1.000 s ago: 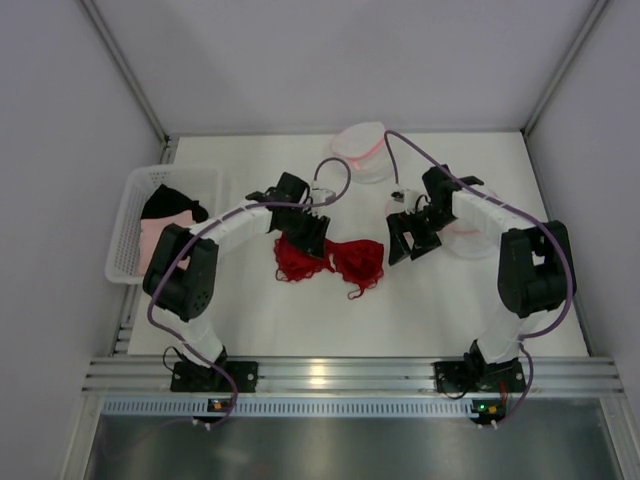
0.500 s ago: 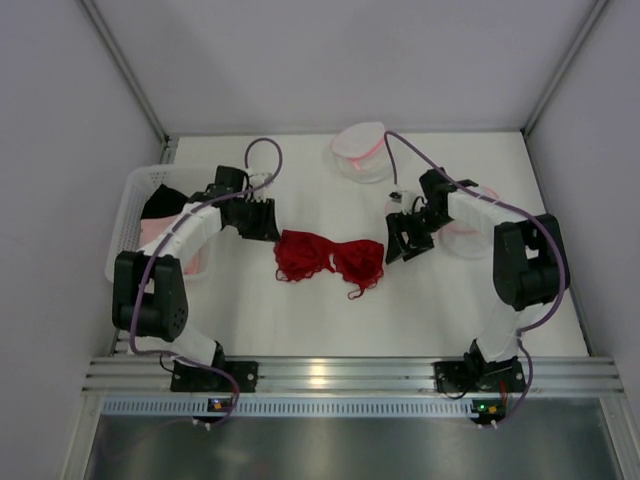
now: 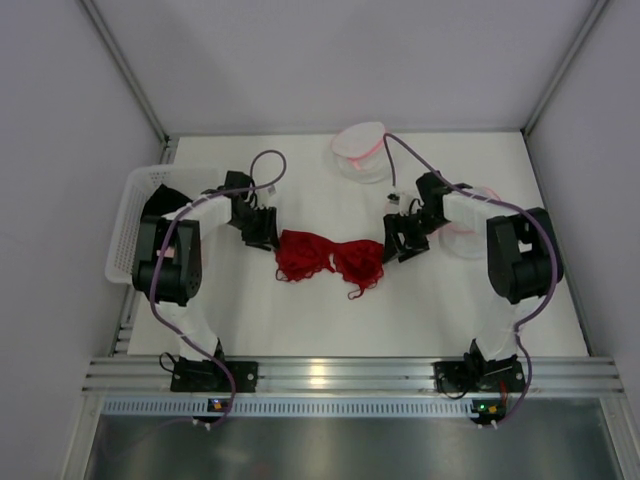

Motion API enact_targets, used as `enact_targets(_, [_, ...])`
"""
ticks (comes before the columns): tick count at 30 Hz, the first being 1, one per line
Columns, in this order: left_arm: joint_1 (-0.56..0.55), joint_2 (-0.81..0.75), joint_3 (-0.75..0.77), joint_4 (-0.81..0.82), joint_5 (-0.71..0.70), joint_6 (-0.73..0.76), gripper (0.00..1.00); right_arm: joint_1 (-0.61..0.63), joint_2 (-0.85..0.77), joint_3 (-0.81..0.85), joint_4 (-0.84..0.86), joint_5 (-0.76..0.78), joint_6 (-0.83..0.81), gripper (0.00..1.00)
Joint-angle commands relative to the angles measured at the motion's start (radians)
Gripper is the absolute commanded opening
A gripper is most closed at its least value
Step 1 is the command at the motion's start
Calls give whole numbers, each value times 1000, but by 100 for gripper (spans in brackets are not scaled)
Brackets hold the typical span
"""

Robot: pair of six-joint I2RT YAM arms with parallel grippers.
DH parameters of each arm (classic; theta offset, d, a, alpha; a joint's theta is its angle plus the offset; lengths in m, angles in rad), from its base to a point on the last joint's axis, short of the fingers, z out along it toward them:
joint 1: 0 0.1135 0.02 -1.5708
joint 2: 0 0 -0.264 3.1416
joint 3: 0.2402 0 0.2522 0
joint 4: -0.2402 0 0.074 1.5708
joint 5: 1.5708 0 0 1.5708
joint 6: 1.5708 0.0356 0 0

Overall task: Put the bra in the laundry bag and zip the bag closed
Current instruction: Adjust the bra at the center of the board.

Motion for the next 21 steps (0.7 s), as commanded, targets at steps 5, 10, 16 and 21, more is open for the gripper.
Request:
enact_targets(5, [18, 30, 37, 101, 157, 23, 38, 10, 39, 19, 78, -88, 34, 68])
enact_targets(10, [27, 38, 36, 104, 185, 17, 13, 13, 74, 46, 96, -107, 50, 55])
enact_targets(16, [47, -48, 8, 103, 217, 23, 0, 27, 108, 72, 116, -150, 62, 28])
enact_targets(21, [47, -127, -13, 101, 274, -3, 0, 36, 111, 79, 150, -206, 109, 9])
